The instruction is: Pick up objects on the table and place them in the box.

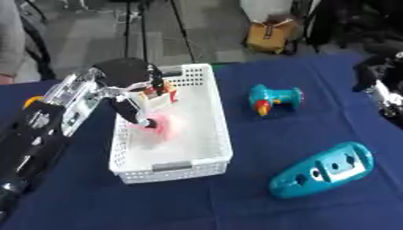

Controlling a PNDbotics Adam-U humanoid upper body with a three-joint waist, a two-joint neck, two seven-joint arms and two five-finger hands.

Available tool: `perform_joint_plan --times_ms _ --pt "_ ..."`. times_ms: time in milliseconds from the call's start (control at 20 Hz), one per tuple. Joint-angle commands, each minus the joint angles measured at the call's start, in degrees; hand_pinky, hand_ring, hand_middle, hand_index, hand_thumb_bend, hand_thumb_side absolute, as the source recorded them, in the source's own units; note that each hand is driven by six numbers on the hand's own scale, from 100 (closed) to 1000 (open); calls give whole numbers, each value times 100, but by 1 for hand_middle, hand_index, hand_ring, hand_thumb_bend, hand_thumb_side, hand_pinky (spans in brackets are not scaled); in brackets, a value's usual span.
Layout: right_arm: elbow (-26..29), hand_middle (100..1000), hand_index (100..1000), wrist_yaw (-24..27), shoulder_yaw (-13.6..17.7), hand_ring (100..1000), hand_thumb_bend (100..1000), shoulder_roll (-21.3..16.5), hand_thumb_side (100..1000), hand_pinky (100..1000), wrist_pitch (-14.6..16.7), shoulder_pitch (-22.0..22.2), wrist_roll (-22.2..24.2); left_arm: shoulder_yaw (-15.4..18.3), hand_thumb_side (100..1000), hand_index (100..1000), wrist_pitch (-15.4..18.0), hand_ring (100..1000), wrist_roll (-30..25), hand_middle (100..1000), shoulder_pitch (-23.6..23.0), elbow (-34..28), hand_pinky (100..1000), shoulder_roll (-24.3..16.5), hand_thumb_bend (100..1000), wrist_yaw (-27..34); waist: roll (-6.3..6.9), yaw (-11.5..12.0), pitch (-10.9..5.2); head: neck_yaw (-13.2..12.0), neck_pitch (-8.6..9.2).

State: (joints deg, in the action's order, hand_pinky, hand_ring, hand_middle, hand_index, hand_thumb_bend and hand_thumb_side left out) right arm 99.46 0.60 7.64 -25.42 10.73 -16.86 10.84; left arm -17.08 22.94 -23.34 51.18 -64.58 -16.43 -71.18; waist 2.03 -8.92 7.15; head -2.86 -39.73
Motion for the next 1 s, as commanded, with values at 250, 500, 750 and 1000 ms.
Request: perform_joint_plan --times_ms 250,500,750,1000 --pt "44 610 843 45 54 476 373 -91 576 547 0 -49 -13 358 490 799 -277 760 336 729 -216 -609 795 -386 808 265 -47 78 -65 65 71" --pt "43 609 843 30 116 476 374 -111 575 547 -1 -10 -69 939 415 782 -859 706 929 695 -1142 -2186 692 -827 708 1686 -65 253 -58 143 61" --pt "50 610 843 21 130 476 375 -122 575 547 2 -11 -90 1483 415 778 -1511 683 1178 683 -2080 -3428 656 -1065 666 3016 -83 360 -43 194 65" --pt "47 610 843 17 154 476 373 -126 575 547 6 -6 -118 2069 423 768 -1976 650 1629 662 -2885 -3849 617 -1109 608 3588 -117 470 -35 157 22"
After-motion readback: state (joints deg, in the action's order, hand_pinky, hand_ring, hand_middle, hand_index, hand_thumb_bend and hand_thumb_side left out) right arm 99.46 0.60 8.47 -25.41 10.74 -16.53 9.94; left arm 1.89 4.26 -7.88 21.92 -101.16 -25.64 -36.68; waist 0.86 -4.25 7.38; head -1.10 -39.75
